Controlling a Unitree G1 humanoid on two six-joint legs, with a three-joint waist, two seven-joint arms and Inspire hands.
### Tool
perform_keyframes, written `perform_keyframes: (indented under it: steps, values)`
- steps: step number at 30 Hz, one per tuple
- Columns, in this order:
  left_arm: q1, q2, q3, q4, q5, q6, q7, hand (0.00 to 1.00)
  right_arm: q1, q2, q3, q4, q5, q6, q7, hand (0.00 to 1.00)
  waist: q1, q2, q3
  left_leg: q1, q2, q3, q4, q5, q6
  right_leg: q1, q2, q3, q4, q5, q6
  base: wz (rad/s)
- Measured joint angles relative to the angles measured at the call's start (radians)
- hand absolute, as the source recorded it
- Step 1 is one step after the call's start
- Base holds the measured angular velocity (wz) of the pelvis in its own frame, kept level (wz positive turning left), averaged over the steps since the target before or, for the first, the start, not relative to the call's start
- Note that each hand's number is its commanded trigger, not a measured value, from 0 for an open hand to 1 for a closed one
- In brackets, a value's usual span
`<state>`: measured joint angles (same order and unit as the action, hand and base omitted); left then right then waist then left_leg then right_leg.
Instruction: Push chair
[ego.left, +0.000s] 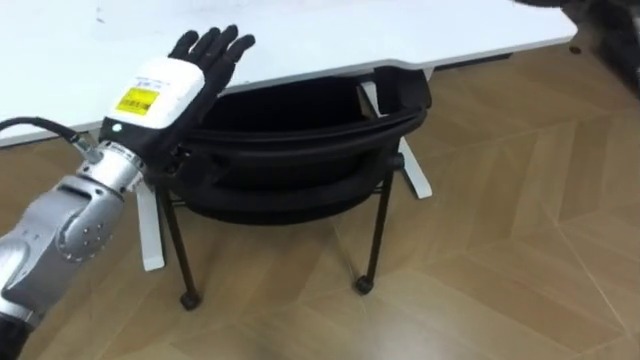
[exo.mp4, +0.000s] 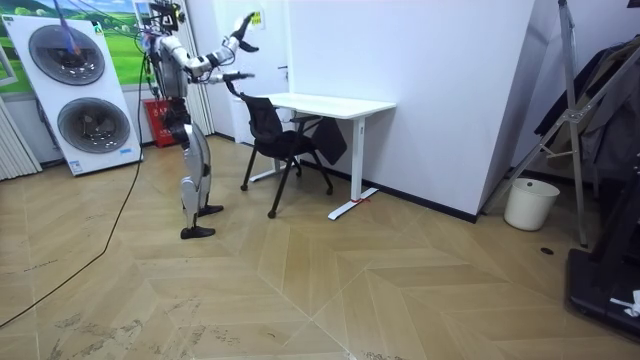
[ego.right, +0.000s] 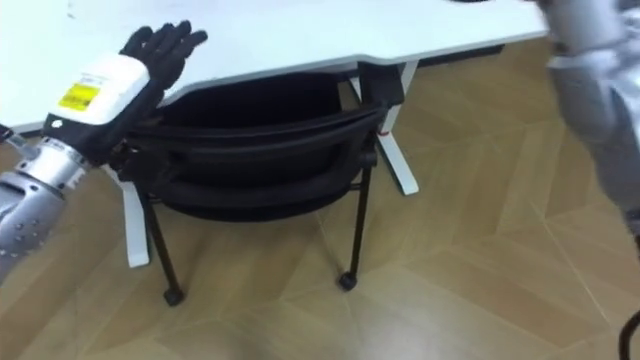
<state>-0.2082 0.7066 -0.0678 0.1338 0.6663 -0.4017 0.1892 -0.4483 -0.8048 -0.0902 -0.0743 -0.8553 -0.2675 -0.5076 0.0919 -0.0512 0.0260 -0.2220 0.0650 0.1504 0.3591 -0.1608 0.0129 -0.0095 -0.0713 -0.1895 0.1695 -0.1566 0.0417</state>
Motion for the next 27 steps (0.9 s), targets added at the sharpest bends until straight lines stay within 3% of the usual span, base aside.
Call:
perform_keyframes:
  steps: [2, 3, 5, 6, 8, 9, 10, 11, 14, 16, 18, 20, 21, 23, 24, 26, 27]
  values:
    - [0.013, 0.000, 0.216, -0.058, -0.060, 0.008, 0.151, 0.00, 0.023, -0.017, -0.088, -0.034, 0.011, -0.015, -0.034, 0.00, -0.020, 0.020, -0.0120, 0.024, -0.007, 0.001, -0.025, 0.007, -0.004, 0.010, -0.004, 0.003, 0.000, 0.002, 0.002, 0.00]
    - [0.023, 0.000, 0.278, -0.078, -0.080, 0.011, 0.188, 0.00, 0.046, -0.018, -0.122, -0.049, 0.030, -0.026, -0.047, 0.00, -0.030, 0.021, -0.0140, 0.036, -0.009, 0.000, -0.035, 0.009, -0.005, 0.018, -0.006, 0.003, 0.000, 0.002, 0.002, -0.10]
    - [0.118, 0.001, 0.519, -0.134, -0.180, 0.010, 0.323, 0.00, 0.160, -0.027, -0.264, -0.094, 0.137, -0.044, -0.107, 0.00, -0.061, 0.023, -0.0277, 0.105, -0.011, 0.022, -0.082, 0.014, -0.011, 0.055, -0.010, -0.004, -0.001, 0.001, 0.004, -0.25]
    - [0.147, 0.000, 0.565, -0.134, -0.211, 0.010, 0.351, 0.00, 0.185, -0.034, -0.305, -0.092, 0.164, -0.051, -0.122, 0.00, -0.075, 0.025, -0.0302, 0.123, -0.013, 0.028, -0.092, 0.014, -0.012, 0.068, -0.011, -0.005, -0.002, 0.000, 0.006, -0.20]
    - [0.275, -0.021, 0.736, -0.128, -0.306, 0.025, 0.430, 0.00, 0.296, -0.064, -0.505, -0.066, 0.310, -0.062, -0.173, 0.00, -0.107, 0.033, -0.0359, 0.171, -0.018, 0.048, -0.124, 0.016, -0.015, 0.095, -0.018, 0.000, -0.004, -0.007, 0.013, -0.18]
    - [0.311, -0.032, 0.771, -0.128, -0.336, 0.029, 0.443, 0.00, 0.327, -0.064, -0.555, -0.055, 0.353, -0.062, -0.191, 0.00, -0.115, 0.029, -0.0348, 0.177, -0.018, 0.052, -0.128, 0.016, -0.015, 0.096, -0.019, 0.001, -0.003, -0.010, 0.013, -0.23]
    - [0.383, -0.058, 0.834, -0.118, -0.399, 0.034, 0.475, 0.00, 0.403, -0.061, -0.653, -0.026, 0.435, -0.062, -0.233, 0.00, -0.123, 0.031, -0.0398, 0.183, -0.024, 0.059, -0.136, 0.016, -0.016, 0.096, -0.024, 0.007, -0.002, -0.023, 0.008, -0.23]
    - [0.444, -0.096, 0.889, -0.095, -0.462, 0.048, 0.508, 0.00, 0.469, -0.054, -0.734, 0.013, 0.513, -0.057, -0.274, 0.00, -0.131, 0.024, -0.0375, 0.191, -0.026, 0.070, -0.139, 0.016, -0.016, 0.095, -0.026, 0.019, -0.001, -0.033, 0.006, -0.21]
    - [0.516, -0.171, 0.945, -0.029, -0.662, 0.075, 0.594, 0.00, 0.579, -0.017, -0.869, 0.075, 0.685, -0.036, -0.369, 0.00, -0.144, 0.021, -0.0374, 0.205, -0.025, 0.091, -0.151, 0.015, -0.018, 0.089, -0.027, 0.037, 0.004, -0.041, 0.006, -0.21]
    - [0.559, -0.200, 0.975, 0.008, -0.799, 0.077, 0.634, 0.00, 0.667, 0.006, -0.933, 0.119, 0.793, -0.039, -0.418, 0.00, -0.143, 0.021, -0.0420, 0.202, -0.025, 0.099, -0.155, 0.015, -0.018, 0.079, -0.027, 0.047, 0.006, -0.045, 0.007, -0.16]
    - [0.600, -0.231, 1.001, 0.036, -0.946, 0.078, 0.677, 0.00, 0.771, 0.063, -0.967, 0.174, 0.932, -0.037, -0.453, 0.00, -0.139, 0.017, -0.0406, 0.203, -0.025, 0.105, -0.161, 0.014, -0.019, 0.071, -0.028, 0.050, 0.008, -0.045, 0.007, -0.10]
    - [0.611, -0.246, 1.007, 0.146, -1.138, 0.095, 0.719, 0.00, 0.885, 0.183, -0.970, 0.275, 1.119, -0.017, -0.468, 0.00, -0.119, 0.015, -0.0456, 0.198, -0.024, 0.110, -0.162, 0.013, -0.020, 0.060, -0.029, 0.051, 0.018, -0.045, 0.006, -0.07]
    - [0.611, -0.257, 1.006, 0.175, -1.163, 0.097, 0.723, 0.00, 0.899, 0.211, -0.965, 0.305, 1.159, -0.011, -0.463, 0.00, -0.114, 0.011, -0.0444, 0.198, -0.024, 0.110, -0.162, 0.012, -0.020, 0.060, -0.030, 0.051, 0.019, -0.045, 0.006, 0.00]
    - [0.619, -0.308, 0.998, 0.335, -1.263, 0.117, 0.722, 0.00, 0.959, 0.352, -0.927, 0.464, 1.340, 0.020, -0.401, 0.00, -0.102, 0.012, -0.0449, 0.198, -0.025, 0.109, -0.161, 0.007, -0.021, 0.062, -0.031, 0.051, 0.019, -0.045, 0.007, 0.00]
    - [0.625, -0.322, 0.993, 0.373, -1.295, 0.121, 0.718, 0.00, 0.967, 0.382, -0.913, 0.510, 1.385, 0.030, -0.383, 0.00, -0.099, 0.015, -0.0460, 0.197, -0.024, 0.106, -0.161, 0.006, -0.021, 0.062, -0.031, 0.051, 0.019, -0.045, 0.007, 0.00]
    - [0.633, -0.378, 0.988, 0.551, -1.422, 0.139, 0.674, 0.00, 0.970, 0.468, -0.875, 0.744, 1.501, 0.069, -0.310, 0.00, -0.094, 0.024, -0.0472, 0.195, -0.024, 0.104, -0.157, 0.001, -0.022, 0.061, -0.032, 0.049, 0.021, -0.047, 0.008, 0.00]
    - [0.633, -0.391, 0.988, 0.596, -1.446, 0.145, 0.657, 0.00, 0.969, 0.484, -0.869, 0.798, 1.511, 0.080, -0.290, 0.00, -0.095, 0.030, -0.0484, 0.195, -0.024, 0.103, -0.156, -0.002, -0.023, 0.061, -0.033, 0.049, 0.019, -0.049, 0.008, 0.00]
